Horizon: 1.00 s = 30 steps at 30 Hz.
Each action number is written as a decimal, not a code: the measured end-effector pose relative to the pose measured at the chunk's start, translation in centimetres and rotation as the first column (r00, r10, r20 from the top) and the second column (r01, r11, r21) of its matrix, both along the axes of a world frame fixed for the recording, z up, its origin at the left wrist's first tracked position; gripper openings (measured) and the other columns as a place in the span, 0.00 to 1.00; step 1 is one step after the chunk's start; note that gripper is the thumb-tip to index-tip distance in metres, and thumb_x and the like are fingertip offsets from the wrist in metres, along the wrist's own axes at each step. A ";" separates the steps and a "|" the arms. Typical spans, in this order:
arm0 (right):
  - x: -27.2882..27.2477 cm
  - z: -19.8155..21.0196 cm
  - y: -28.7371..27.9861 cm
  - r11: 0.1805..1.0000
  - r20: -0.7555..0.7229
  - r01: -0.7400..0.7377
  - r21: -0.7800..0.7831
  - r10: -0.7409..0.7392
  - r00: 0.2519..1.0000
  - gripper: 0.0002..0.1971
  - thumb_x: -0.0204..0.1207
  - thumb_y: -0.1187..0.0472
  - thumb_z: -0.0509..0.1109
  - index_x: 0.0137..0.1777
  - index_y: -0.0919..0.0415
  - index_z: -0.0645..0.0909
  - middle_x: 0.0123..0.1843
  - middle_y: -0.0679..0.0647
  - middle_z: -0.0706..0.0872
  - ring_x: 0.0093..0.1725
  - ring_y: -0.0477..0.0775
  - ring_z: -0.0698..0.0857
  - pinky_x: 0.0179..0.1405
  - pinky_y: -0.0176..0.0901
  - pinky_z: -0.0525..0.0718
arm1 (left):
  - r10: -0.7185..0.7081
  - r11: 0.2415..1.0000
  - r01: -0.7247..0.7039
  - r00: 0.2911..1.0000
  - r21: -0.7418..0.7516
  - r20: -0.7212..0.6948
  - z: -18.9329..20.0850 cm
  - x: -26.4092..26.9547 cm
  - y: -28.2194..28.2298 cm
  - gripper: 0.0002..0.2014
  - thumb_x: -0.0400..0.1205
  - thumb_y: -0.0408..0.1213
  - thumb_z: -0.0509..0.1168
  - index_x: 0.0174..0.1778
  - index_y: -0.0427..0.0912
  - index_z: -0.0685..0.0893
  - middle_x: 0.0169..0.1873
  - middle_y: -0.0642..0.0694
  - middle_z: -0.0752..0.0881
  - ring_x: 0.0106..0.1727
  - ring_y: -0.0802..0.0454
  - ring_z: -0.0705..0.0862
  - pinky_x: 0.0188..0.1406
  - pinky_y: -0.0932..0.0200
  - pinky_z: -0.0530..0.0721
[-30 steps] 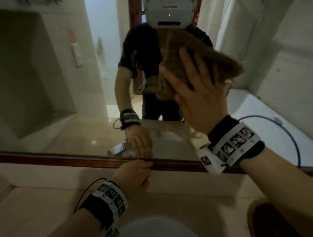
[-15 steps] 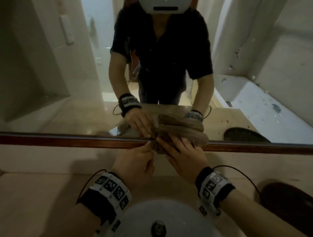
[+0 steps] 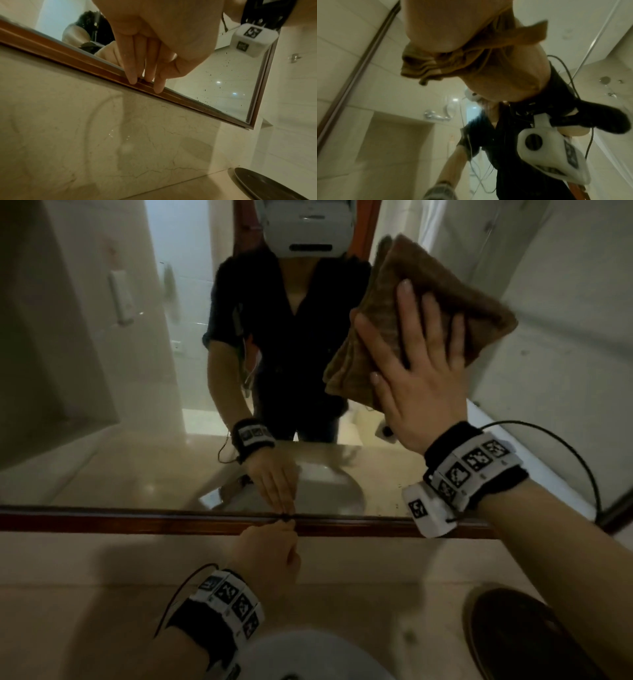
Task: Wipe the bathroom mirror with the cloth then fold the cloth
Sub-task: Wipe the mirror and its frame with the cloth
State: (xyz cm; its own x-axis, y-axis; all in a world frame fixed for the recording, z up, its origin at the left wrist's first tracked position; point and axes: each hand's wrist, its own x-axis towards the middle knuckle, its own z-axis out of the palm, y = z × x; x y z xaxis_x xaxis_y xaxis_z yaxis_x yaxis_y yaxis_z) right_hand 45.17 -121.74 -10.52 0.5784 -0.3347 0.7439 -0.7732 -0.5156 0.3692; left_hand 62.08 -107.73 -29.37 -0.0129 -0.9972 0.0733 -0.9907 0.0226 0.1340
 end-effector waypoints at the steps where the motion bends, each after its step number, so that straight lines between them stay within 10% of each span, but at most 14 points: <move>1: 0.2 -0.8 -0.1 1.000 0.032 -0.007 -0.010 0.007 0.999 0.28 0.87 0.48 0.52 0.86 0.41 0.49 0.87 0.62 0.49 0.85 0.65 0.48 0.80 0.66 0.41 | 0.014 0.999 -0.015 1.000 -0.040 -0.021 -0.4 0.0 0.0 0.12 0.83 0.48 0.54 0.46 0.51 0.82 0.72 0.58 0.78 0.63 0.57 0.82 0.56 0.61 0.78; 6: -0.7 -12.9 -0.9 0.996 0.045 -0.077 0.039 0.075 0.996 0.32 0.83 0.46 0.59 0.84 0.37 0.49 0.85 0.57 0.48 0.83 0.63 0.48 0.79 0.68 0.42 | 0.012 0.966 -0.032 0.997 -0.258 -0.078 -2.4 -0.8 -0.2 0.18 0.71 0.46 0.56 0.36 0.48 0.92 0.44 0.51 0.92 0.44 0.54 0.90 0.39 0.61 0.87; 12: -5.6 -24.2 -1.1 0.974 -0.141 -0.095 0.207 0.126 0.982 0.45 0.70 0.55 0.77 0.82 0.37 0.56 0.81 0.53 0.60 0.76 0.63 0.62 0.58 0.66 0.79 | -0.110 0.946 0.067 0.987 -0.318 -0.120 -5.6 -5.2 -2.2 0.14 0.71 0.42 0.58 0.36 0.46 0.90 0.56 0.44 0.89 0.61 0.43 0.84 0.62 0.54 0.82; 18: -8.1 -18.6 -3.3 0.968 -0.206 -0.215 0.133 0.239 0.949 0.42 0.74 0.63 0.71 0.83 0.38 0.57 0.85 0.51 0.54 0.83 0.62 0.56 0.74 0.60 0.61 | -0.179 0.940 0.139 0.978 -0.311 -0.105 -4.9 -8.2 -3.4 0.12 0.69 0.42 0.58 0.34 0.50 0.88 0.61 0.45 0.87 0.66 0.46 0.77 0.67 0.40 0.80; 26: -10.0 3.3 -5.5 0.989 0.034 -0.071 -0.132 0.076 0.997 0.28 0.86 0.48 0.53 0.85 0.41 0.52 0.86 0.61 0.55 0.84 0.66 0.54 0.80 0.61 0.47 | -0.092 0.983 0.079 0.993 -0.163 -0.072 -3.0 -11.1 -4.4 0.07 0.64 0.47 0.61 0.27 0.60 0.85 0.61 0.56 0.87 0.61 0.48 0.86 0.55 0.35 0.86; 30: -10.2 3.6 -5.9 0.980 0.100 -0.062 -0.188 0.081 0.992 0.28 0.86 0.48 0.52 0.85 0.43 0.54 0.85 0.63 0.57 0.84 0.68 0.56 0.80 0.67 0.48 | -0.023 0.979 -0.011 0.987 -0.206 -0.162 -4.6 -11.1 -4.7 0.06 0.67 0.46 0.67 0.24 0.57 0.83 0.63 0.61 0.85 0.65 0.51 0.83 0.68 0.39 0.75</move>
State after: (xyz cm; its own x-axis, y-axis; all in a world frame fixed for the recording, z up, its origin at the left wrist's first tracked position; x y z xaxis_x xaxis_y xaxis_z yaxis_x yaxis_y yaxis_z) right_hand 34.97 -127.59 -6.92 0.5099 -0.1472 0.8475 -0.7769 -0.5019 0.3802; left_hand 50.95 -112.44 -33.93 0.0104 -0.9605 0.2780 -0.9559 0.0721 0.2848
